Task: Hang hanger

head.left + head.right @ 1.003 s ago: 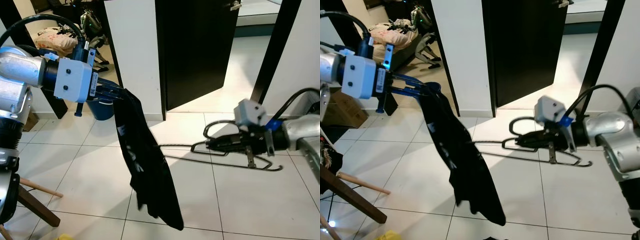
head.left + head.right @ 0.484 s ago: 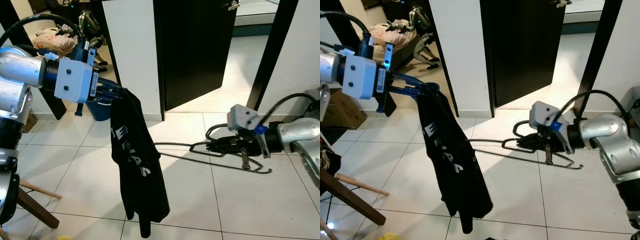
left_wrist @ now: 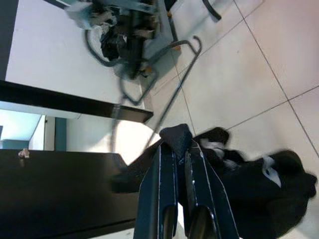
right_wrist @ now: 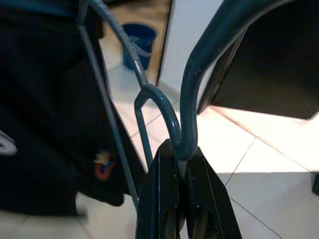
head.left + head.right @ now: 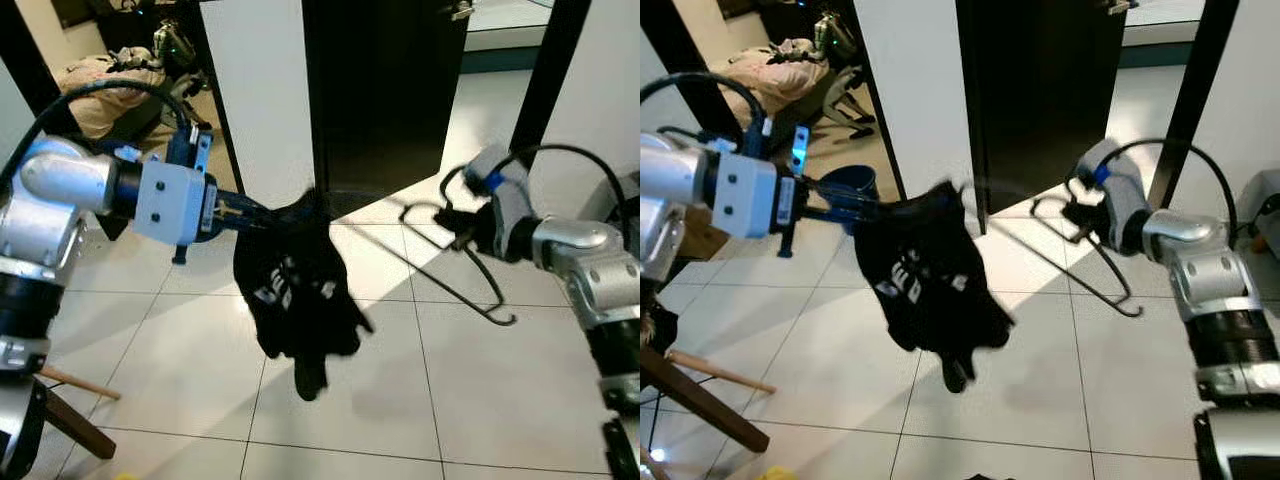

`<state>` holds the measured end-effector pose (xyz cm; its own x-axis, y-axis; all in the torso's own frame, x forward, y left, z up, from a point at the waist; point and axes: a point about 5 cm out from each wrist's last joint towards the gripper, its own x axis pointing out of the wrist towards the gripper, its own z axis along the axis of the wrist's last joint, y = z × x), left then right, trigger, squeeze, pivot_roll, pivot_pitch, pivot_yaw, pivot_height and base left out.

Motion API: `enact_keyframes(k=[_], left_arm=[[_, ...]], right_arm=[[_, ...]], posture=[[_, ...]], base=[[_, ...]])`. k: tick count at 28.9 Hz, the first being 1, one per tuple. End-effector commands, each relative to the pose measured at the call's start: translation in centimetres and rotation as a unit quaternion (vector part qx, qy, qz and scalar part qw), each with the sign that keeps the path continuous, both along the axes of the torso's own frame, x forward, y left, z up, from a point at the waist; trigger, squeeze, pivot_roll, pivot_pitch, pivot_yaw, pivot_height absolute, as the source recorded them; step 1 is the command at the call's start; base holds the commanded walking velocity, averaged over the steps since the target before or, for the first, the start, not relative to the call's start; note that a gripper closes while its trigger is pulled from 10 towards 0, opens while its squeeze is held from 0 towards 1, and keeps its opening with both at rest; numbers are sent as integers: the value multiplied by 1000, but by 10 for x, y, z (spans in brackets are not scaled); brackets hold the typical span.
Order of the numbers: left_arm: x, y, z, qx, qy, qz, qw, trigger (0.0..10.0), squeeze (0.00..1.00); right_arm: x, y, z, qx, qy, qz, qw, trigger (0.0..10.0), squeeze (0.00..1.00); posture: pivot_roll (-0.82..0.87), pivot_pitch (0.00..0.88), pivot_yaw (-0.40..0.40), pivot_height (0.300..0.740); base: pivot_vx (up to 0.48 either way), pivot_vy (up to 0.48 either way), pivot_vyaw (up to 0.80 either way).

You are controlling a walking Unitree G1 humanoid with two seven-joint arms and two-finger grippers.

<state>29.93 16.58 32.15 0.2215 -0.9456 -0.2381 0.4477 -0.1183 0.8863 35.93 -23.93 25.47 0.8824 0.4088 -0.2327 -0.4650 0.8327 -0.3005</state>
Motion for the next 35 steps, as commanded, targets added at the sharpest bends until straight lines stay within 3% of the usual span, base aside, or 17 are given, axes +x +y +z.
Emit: enact_keyframes(k=[1,4,10,12,14,15,17,18,20,23,24,26,28,35], left_arm=[[-1,-2,0,-10,-4,-5,1000,10000,0],[-1,-2,-3,-18,-3,1,1000,10000,0],[-3,-1,-3,-22,-3,6,1000,10000,0],[-5,-3,-7,-28,2,8,1000,10000,0],[-6,-3,-8,-30,4,8,1000,10000,0],[-6,-3,-8,-30,4,8,1000,10000,0],[-6,-8,-14,-35,9,12,999,10000,0],[-6,-8,-14,-35,9,12,999,10000,0],[-4,-15,-27,-27,12,23,999,10000,0],[-2,-18,-39,-13,14,33,999,10000,0],[1,-20,-51,6,14,47,999,10000,0],[1,-20,-51,6,14,47,999,10000,0],[10,-20,-79,30,17,94,995,10000,0],[26,-32,-114,22,9,190,981,10000,0]], right_arm=[[4,-8,0,26,-5,-46,999,10000,0],[9,-16,1,54,-23,-95,994,10000,0],[12,-17,4,79,-36,-120,989,10000,0],[14,-13,12,129,-60,-131,981,10000,0],[15,-11,14,146,-66,-132,978,10000,0],[15,-11,14,146,-66,-132,978,10000,0],[17,-3,15,214,-52,-128,967,10000,0],[17,-3,15,214,-52,-128,967,10000,0],[19,7,15,288,-28,-118,950,10000,0],[20,11,16,315,-17,-112,942,10000,0],[21,15,17,336,-7,-106,936,10000,0],[21,15,17,336,-7,-106,936,10000,0],[21,26,18,360,11,-88,929,10000,0],[16,51,12,361,18,-31,932,10000,0]], posture=[[-65,0,75,740],[-66,0,75,740],[-65,0,79,740],[-65,0,79,740],[-65,0,79,740],[-65,0,79,740],[-57,0,79,740],[-57,0,79,740],[-57,0,79,740],[-53,0,77,740],[-53,0,78,740],[-53,0,78,740],[-51,0,83,740],[-44,0,85,740]], base=[[0,0,0],[0,0,0],[0,0,0],[0,0,0],[0,0,0],[0,0,0],[0,0,0],[0,0,0],[0,0,0],[0,0,0],[0,0,0],[0,0,0],[0,0,0],[0,0,0]])
